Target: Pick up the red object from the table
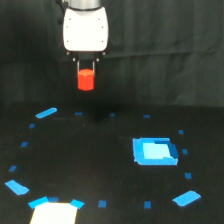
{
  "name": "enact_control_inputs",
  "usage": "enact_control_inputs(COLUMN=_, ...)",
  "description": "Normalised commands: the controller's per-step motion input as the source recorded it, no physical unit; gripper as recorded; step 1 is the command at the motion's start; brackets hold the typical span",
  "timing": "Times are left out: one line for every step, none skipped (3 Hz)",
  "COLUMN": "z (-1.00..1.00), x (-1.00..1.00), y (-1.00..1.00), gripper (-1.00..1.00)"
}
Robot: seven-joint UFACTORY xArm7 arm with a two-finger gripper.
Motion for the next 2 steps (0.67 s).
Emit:
enact_control_inputs(z=0.55, x=-0.10, y=-0.46, gripper=-0.94)
enact_control_inputs(z=-0.63, x=0.40, y=-0.13, gripper=-1.00)
